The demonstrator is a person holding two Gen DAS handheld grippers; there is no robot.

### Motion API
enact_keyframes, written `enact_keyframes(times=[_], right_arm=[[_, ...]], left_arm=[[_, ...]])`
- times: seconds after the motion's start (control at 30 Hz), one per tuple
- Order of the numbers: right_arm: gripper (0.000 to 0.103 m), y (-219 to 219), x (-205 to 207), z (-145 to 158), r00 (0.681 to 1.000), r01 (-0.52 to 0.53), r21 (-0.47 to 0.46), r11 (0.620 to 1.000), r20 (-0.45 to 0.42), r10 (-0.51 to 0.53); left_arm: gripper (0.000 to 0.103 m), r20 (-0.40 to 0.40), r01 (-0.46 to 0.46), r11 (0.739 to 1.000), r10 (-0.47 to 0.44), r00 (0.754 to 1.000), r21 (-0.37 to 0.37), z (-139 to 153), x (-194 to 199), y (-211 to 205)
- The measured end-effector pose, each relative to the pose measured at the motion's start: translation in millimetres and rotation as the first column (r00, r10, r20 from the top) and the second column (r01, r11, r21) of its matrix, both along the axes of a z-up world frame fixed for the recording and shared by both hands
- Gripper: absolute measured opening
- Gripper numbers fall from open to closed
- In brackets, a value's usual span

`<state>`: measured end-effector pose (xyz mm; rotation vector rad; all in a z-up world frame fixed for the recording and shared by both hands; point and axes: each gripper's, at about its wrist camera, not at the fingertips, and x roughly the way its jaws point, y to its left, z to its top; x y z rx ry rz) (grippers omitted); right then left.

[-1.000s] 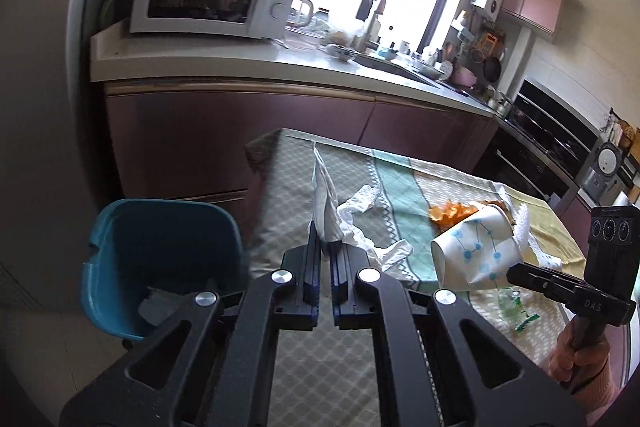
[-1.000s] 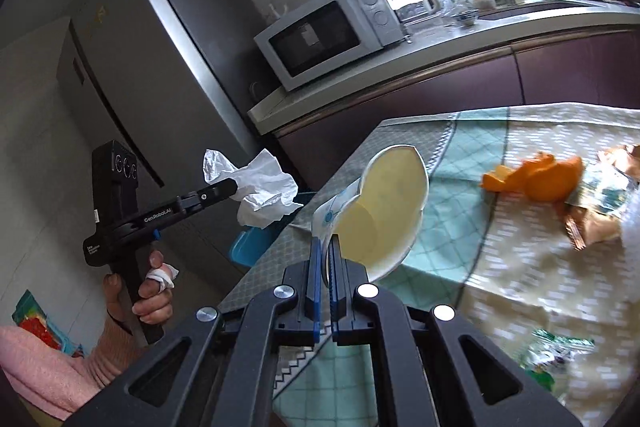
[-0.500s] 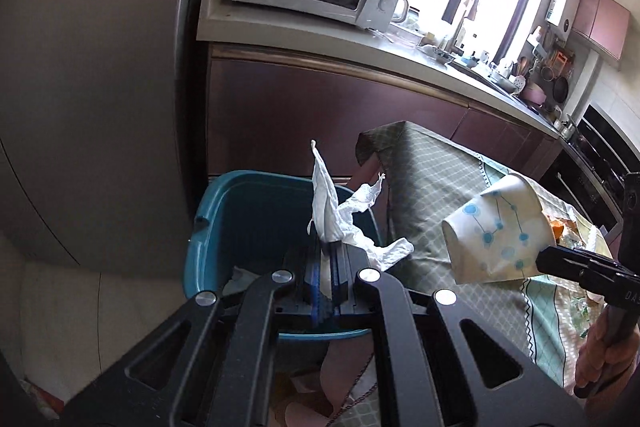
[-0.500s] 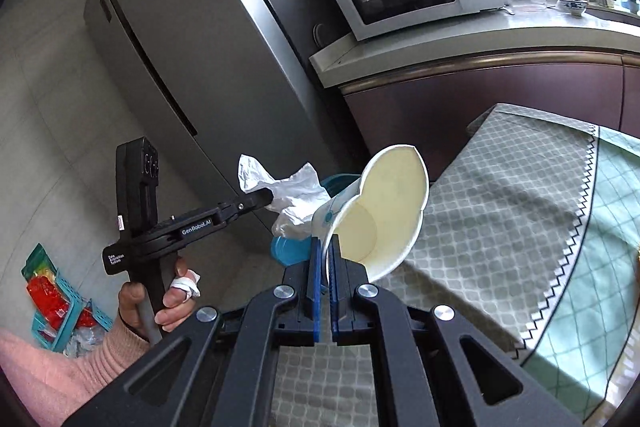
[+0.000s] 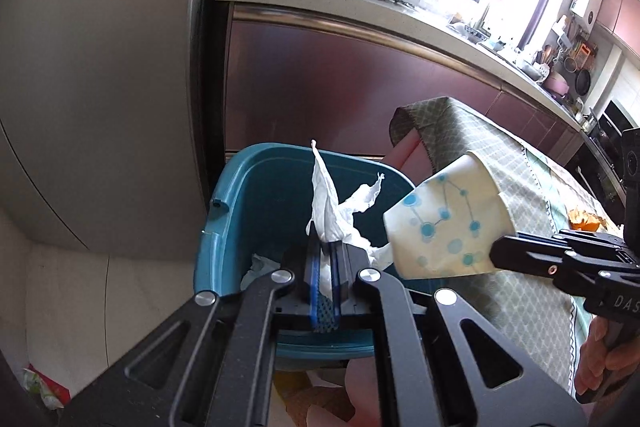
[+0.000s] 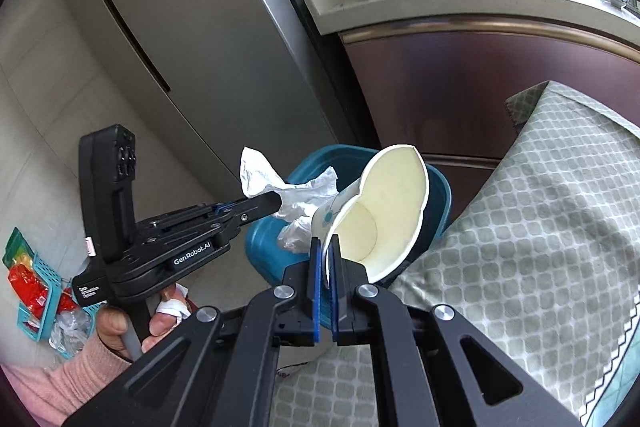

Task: Collect trash
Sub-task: 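Carry the tissue and bowl to the teal bin and open both tools, then grasp the green snack wrapper with the left tool while the right tool grasps the dotted paper cup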

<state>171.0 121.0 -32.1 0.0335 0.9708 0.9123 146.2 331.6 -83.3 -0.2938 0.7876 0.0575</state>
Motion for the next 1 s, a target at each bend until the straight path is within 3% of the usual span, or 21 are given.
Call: enact_keyframes(times=[0.23,0.5,0.77,1.0], right_arm=[[0.008,17.2,13.8,-16.5,0.999,0.007,-0.050,0.999,-0.036,-0.009],[0.011,2.1,9.9,-15.6,0.999,0.027,-0.024,0.999,-0.029,-0.028],[0.018,-49.2,-21.1,5.8,0.998,0.053,0.036,0.998,0.013,-0.054],[0.030,-113.9,-60.6,32.2,0.991,0.110,0.106,0.988,0.071,-0.118]], left_arm=[[0.007,-0.038,0.015,1.000,-0.014,0.999,0.005,-18.2,22.4,-6.9],[0.020,-0.045,0.037,0.999,-0.036,0.998,0.015,-24.4,33.8,-18.5],[0.026,-0.025,0.042,0.999,-0.042,0.999,-0.003,-17.5,27.8,-26.2],[0.032,0.081,0.138,0.990,-0.136,0.987,-0.018,18.3,4.0,-60.4]])
